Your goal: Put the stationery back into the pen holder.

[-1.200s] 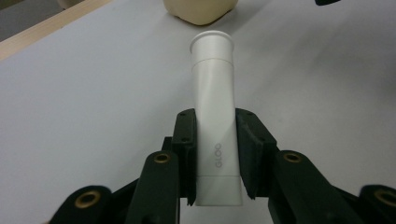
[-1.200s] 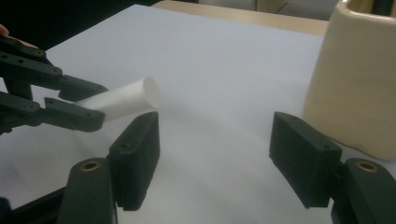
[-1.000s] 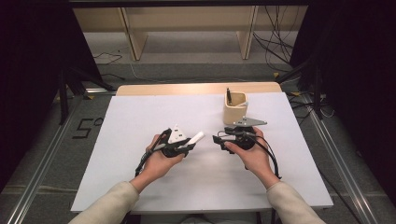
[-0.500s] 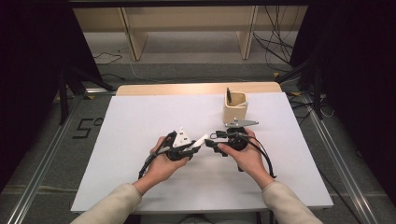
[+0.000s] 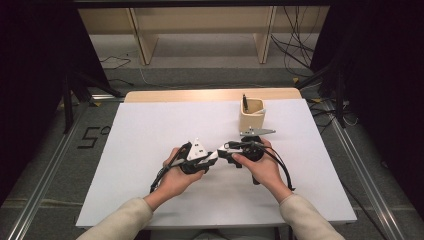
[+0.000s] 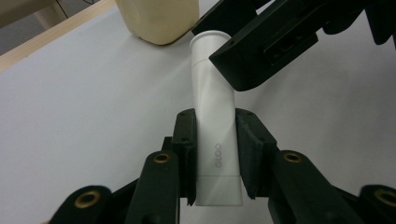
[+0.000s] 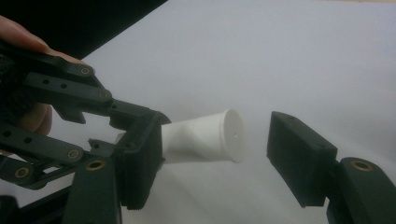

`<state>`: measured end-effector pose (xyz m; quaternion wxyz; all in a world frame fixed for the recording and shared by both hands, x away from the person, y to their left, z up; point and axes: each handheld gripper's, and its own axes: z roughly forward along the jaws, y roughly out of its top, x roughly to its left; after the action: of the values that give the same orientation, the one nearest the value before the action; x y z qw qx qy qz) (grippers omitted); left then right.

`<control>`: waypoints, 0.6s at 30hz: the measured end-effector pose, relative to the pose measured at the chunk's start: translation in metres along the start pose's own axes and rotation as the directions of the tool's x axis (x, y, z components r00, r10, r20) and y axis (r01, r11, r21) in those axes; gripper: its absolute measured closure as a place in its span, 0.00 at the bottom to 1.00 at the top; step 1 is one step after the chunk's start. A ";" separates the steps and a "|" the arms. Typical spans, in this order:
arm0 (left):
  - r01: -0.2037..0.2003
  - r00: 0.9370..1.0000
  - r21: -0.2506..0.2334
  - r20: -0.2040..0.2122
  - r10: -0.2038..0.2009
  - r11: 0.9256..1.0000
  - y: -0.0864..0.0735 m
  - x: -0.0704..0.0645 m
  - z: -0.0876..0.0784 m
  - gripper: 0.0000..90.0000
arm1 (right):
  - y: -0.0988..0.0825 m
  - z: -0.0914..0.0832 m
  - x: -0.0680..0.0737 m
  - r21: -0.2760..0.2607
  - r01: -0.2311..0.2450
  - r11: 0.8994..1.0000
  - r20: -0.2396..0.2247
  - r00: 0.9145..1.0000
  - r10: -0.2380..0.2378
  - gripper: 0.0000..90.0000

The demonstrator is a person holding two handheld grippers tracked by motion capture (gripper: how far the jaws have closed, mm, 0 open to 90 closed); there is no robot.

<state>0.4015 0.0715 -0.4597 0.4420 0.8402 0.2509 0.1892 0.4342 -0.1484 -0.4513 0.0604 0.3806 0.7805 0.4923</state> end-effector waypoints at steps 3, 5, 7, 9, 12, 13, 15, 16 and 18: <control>-0.003 1.000 -0.002 0.001 0.003 1.000 0.000 -0.001 0.000 0.79 | 0.000 0.000 0.000 0.002 -0.008 1.000 -0.006 1.000 0.008 0.41; -0.003 1.000 -0.005 0.000 0.003 1.000 0.000 -0.001 0.000 0.79 | 0.000 0.000 0.000 -0.001 -0.011 1.000 -0.012 1.000 0.011 0.41; -0.003 1.000 -0.012 0.001 0.003 1.000 0.001 -0.002 0.000 0.79 | 0.000 0.000 0.000 0.001 -0.018 1.000 -0.015 1.000 0.018 0.41; -0.003 1.000 -0.013 0.001 0.003 1.000 0.001 -0.002 0.000 0.79 | 0.000 0.001 0.000 0.003 -0.021 1.000 -0.019 1.000 0.021 0.42; -0.001 1.000 -0.016 0.003 0.001 1.000 0.001 -0.002 0.000 0.79 | -0.001 0.001 -0.001 0.003 -0.026 1.000 -0.023 0.999 0.026 0.42; -0.001 1.000 -0.016 0.003 0.001 1.000 0.001 -0.002 0.000 0.79 | -0.001 0.001 -0.001 0.002 -0.029 1.000 -0.025 0.999 0.029 0.42; 0.000 1.000 -0.018 0.003 0.000 1.000 0.001 -0.002 0.000 0.79 | 0.000 0.001 -0.002 -0.002 -0.034 0.999 -0.025 0.999 0.034 0.42; -0.001 1.000 -0.018 0.003 0.001 1.000 0.001 -0.002 0.000 0.79 | 0.000 0.001 -0.002 -0.004 -0.036 0.999 -0.027 0.999 0.036 0.42; 0.002 1.000 -0.021 0.003 -0.002 1.000 0.001 -0.003 -0.001 0.79 | 0.000 0.000 -0.002 -0.004 -0.049 0.999 -0.034 0.998 0.049 0.43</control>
<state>0.3994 0.0696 -0.4586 0.4514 0.8354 0.2492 0.1901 0.4358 -0.1495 -0.4523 0.0358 0.3911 0.7706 0.5019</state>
